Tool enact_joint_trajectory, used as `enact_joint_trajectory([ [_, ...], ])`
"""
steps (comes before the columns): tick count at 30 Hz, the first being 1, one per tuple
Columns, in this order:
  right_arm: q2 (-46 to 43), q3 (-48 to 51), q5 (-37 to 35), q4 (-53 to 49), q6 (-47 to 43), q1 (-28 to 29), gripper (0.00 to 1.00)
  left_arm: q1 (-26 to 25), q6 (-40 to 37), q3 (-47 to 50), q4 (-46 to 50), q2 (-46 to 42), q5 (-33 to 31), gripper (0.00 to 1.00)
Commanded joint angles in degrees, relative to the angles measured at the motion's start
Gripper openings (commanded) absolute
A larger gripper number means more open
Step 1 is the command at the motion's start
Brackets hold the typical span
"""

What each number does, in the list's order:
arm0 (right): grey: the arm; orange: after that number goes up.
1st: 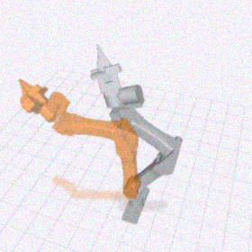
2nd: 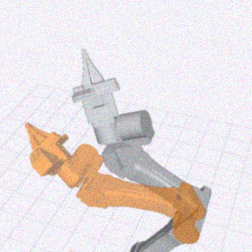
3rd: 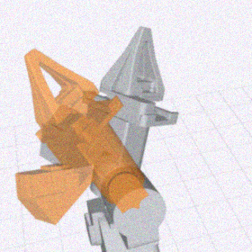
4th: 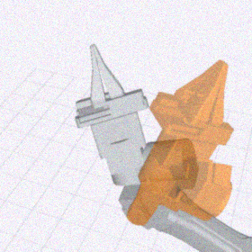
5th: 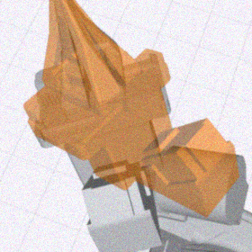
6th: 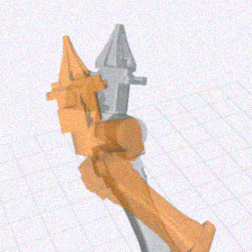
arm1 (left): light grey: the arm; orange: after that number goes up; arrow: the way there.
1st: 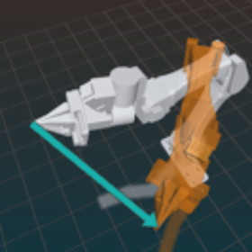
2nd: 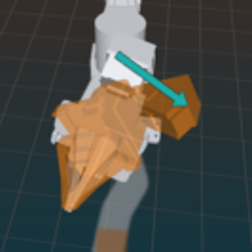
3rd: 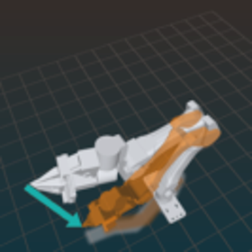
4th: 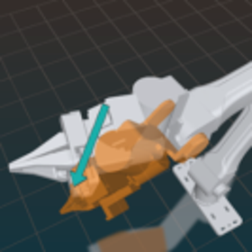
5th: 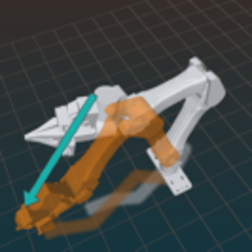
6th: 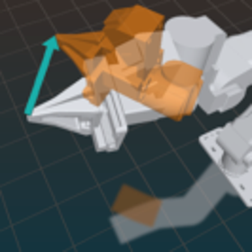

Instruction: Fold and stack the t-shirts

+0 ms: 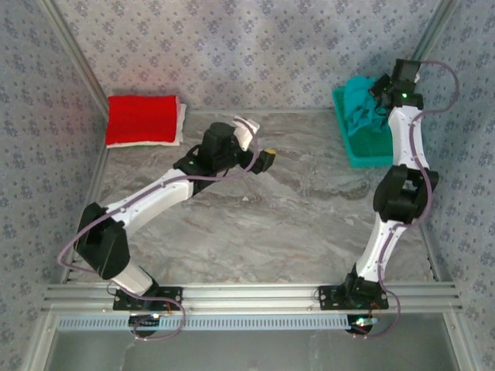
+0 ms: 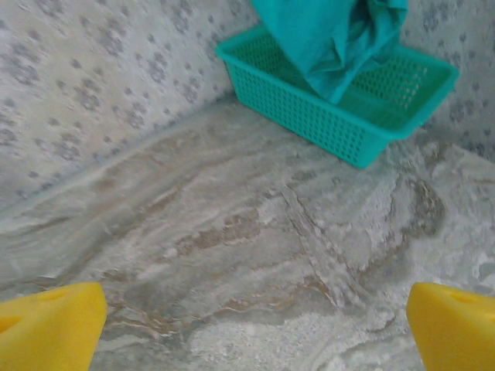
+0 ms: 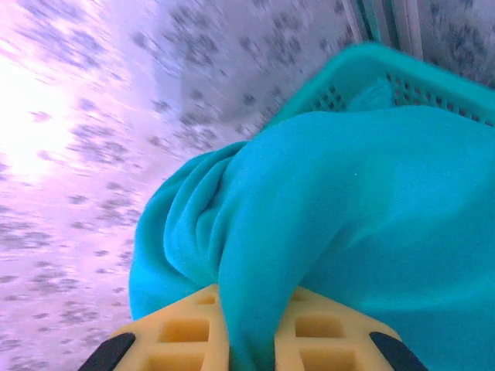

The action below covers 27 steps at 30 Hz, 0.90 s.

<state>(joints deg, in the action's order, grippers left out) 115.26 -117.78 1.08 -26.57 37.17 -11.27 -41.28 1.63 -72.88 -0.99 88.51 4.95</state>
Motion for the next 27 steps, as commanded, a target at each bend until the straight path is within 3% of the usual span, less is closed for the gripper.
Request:
enact_joint_trajectory([
  [1, -7.14, 5.80, -3.41, 8.15, 2.92, 1.64, 0.00, 0.97, 0.40, 1.53, -2.26, -4.43, -1.28, 1.00],
  [9, -18.63, 4.46, -4.38, 5.56, -0.66, 7.04, 0.00, 3.26, 0.30, 3.68, -1.81, -10.23, -2.39, 1.00],
  [16, -31.37, 6.01, -11.54, 1.82, -13.75, 23.03, 0.00, 4.82, 0.88, 8.70, -3.58, -17.64, -4.51, 1.00],
  [23, -37.38, 24.58, -19.96, 5.67, -11.71, 39.73, 0.01, 6.41, 3.46, 18.38, -2.26, -27.20, -8.37, 1.00],
  [24, -36.18, 27.09, -19.26, 5.89, -9.89, 40.76, 0.09, 6.50, 4.14, 20.18, -1.60, -28.49, -9.50, 1.00],
  [26, -31.80, 29.70, -14.33, 4.90, -6.97, 41.64, 0.40, 6.50, 5.96, 23.74, -0.89, -30.73, -10.77, 1.00],
  [27, -29.88, 29.80, -12.07, 3.37, -6.40, 41.78, 0.50, 6.52, 6.86, 24.97, -0.19, -31.68, -11.35, 1.00],
])
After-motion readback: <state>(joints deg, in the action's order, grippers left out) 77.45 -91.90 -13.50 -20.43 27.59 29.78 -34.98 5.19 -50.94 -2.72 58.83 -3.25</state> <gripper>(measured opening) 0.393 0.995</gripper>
